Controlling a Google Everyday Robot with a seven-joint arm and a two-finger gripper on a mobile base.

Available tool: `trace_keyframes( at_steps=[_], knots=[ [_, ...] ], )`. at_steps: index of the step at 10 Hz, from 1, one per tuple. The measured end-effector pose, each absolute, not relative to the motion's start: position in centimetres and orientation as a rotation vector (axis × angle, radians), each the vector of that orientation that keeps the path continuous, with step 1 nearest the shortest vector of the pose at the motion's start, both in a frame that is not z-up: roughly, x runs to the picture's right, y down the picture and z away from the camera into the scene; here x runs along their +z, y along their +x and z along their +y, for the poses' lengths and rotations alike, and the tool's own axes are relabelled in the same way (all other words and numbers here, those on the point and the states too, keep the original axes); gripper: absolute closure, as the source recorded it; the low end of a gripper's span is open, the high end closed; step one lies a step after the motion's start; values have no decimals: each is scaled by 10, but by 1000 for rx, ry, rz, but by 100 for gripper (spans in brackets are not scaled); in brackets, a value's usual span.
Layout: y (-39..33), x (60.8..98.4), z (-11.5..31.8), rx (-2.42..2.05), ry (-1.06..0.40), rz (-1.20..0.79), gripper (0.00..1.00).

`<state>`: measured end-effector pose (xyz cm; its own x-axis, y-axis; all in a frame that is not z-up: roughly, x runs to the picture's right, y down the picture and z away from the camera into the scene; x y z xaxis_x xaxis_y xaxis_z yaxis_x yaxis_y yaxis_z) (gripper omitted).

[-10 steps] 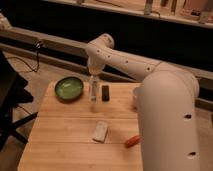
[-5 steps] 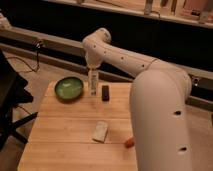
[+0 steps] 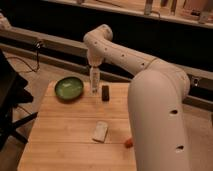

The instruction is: Stand the bottle upright

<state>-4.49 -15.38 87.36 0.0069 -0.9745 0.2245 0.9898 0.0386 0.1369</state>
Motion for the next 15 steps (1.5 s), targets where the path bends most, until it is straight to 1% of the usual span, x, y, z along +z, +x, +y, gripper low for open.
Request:
trace_keyframes(
  at_steps=[2,6,9,15],
  knots=[
    [-46,874,-154,-1549,-66,-284,100],
    [-62,892,-161,-1581,75,-261,100],
    [-64,903,-166,-1583,125,-260,100],
    [-67,921,-199,-1646,191,-169,100]
  ],
)
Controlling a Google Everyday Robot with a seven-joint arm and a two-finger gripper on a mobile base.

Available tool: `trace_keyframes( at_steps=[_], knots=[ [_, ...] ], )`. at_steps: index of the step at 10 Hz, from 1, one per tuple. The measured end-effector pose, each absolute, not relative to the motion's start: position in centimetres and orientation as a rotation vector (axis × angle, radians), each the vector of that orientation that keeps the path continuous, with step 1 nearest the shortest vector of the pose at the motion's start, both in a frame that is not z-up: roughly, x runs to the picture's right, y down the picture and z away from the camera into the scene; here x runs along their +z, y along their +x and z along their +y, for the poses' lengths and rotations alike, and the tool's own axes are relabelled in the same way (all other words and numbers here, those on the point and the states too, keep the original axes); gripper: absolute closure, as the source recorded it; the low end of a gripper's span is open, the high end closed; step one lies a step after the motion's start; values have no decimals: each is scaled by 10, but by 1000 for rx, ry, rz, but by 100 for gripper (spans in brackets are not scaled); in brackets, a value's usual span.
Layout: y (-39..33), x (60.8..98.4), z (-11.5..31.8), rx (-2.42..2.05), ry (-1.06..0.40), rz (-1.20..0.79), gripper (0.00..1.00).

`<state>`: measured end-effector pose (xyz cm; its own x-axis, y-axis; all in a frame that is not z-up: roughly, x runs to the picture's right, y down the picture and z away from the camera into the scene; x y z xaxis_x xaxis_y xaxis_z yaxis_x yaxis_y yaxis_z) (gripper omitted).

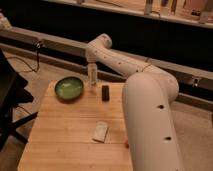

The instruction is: Stand the bottle upright

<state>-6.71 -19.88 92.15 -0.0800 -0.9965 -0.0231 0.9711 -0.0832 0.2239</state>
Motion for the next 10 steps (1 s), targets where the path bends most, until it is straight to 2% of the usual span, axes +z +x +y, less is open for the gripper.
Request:
trace_keyframes(
  at_steps=[10],
  knots=[
    [-50,932,-182,-1620,172,-124,100]
  ],
)
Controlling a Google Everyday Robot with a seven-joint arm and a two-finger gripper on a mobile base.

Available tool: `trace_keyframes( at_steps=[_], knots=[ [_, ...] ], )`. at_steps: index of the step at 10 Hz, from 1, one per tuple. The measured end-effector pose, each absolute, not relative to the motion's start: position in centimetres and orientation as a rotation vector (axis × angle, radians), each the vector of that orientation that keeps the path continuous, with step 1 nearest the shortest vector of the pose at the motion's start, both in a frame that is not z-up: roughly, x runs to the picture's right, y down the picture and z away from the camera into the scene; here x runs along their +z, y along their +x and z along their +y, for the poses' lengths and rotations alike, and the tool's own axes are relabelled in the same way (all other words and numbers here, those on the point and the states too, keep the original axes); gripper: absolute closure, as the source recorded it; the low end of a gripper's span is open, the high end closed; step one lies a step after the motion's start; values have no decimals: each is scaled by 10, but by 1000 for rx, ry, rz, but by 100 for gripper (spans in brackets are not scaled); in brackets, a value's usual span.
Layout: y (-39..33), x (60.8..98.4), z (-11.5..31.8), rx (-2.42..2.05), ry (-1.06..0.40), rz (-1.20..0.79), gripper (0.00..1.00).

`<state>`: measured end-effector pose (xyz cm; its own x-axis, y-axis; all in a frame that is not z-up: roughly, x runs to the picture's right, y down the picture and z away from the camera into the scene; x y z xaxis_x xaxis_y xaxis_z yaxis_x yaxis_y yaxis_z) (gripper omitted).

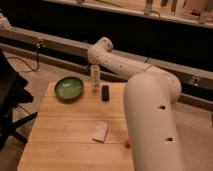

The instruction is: Stand the bottle upright

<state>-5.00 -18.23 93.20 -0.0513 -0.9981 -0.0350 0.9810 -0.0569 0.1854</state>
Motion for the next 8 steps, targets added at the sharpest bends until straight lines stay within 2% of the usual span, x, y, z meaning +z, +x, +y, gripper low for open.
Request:
trace_keyframes(
  at_steps=[5,6,8],
  knots=[
    [-54,936,-178,-1614,190,-114,100],
    [-55,937,-178,-1620,191,-108,95],
    [-60,939,-176,-1632,187,-100,73]
  ],
)
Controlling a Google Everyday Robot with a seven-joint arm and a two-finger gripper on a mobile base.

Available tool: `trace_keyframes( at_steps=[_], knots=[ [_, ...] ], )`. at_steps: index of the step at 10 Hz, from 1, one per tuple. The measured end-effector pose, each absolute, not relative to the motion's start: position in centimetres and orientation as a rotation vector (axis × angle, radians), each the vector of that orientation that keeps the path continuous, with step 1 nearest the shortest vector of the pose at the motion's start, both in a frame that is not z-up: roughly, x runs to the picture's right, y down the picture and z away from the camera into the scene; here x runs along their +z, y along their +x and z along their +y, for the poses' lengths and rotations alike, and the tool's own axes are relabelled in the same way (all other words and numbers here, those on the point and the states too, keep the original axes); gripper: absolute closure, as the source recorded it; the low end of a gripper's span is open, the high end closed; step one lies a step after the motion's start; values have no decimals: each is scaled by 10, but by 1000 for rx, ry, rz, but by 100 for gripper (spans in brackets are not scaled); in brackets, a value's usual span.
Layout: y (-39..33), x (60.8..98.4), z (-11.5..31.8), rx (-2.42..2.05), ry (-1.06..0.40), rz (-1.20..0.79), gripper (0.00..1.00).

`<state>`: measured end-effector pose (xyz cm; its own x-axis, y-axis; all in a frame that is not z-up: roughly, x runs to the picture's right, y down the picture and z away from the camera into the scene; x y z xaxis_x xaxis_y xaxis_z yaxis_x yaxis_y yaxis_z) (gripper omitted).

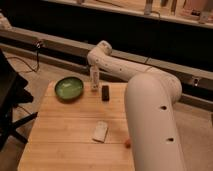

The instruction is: Stand the bottle upright

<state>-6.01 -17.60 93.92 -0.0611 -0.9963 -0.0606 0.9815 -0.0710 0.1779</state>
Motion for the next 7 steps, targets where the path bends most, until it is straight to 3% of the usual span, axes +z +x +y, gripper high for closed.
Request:
trace_keyframes(
  at_steps=[3,4,7],
  knots=[
    [-63,941,-174,-1634,179,-89,42],
    [-62,942,-175,-1629,181,-82,37],
    [-61,944,-176,-1622,185,-68,37]
  ],
)
